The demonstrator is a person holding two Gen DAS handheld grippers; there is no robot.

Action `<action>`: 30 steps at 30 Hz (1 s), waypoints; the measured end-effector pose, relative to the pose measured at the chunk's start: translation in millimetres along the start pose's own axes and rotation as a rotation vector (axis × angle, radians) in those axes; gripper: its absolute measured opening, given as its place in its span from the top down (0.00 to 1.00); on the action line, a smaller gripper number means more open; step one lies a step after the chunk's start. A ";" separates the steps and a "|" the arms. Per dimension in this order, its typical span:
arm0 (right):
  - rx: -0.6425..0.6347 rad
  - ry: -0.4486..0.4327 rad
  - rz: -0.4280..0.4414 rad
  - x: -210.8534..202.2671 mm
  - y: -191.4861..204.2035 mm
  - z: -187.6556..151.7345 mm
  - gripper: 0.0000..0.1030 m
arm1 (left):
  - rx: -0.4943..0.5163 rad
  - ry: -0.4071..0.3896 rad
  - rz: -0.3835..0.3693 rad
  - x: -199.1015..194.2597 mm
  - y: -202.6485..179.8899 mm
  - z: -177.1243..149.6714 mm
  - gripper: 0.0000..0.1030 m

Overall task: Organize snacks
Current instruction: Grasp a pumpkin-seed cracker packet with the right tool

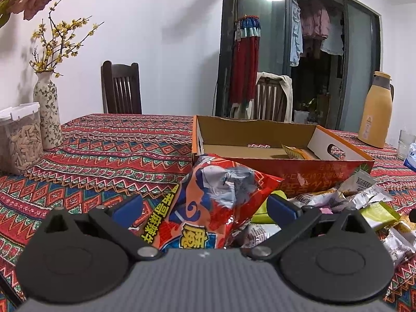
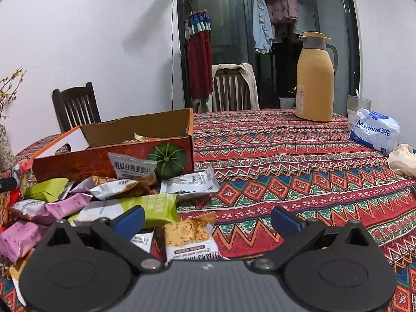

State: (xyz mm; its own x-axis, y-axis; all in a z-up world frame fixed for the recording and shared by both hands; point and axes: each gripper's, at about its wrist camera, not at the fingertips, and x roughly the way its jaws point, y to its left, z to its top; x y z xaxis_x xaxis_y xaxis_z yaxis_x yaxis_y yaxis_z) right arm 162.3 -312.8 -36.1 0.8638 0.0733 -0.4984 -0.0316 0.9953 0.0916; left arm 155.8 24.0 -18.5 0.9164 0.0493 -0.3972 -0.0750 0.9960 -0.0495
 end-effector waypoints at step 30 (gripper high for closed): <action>-0.047 0.121 0.037 22.9 4.6 -7.3 0.60 | -0.008 -0.007 0.000 -0.8 0.8 -0.8 0.00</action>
State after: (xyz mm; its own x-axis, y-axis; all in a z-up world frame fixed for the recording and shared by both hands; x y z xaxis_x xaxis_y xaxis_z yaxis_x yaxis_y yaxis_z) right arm 178.2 -306.1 -53.4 0.7945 0.1140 -0.5964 -0.0881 0.9935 0.0726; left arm 154.7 24.7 -18.9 0.9190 0.0496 -0.3912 -0.0781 0.9953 -0.0572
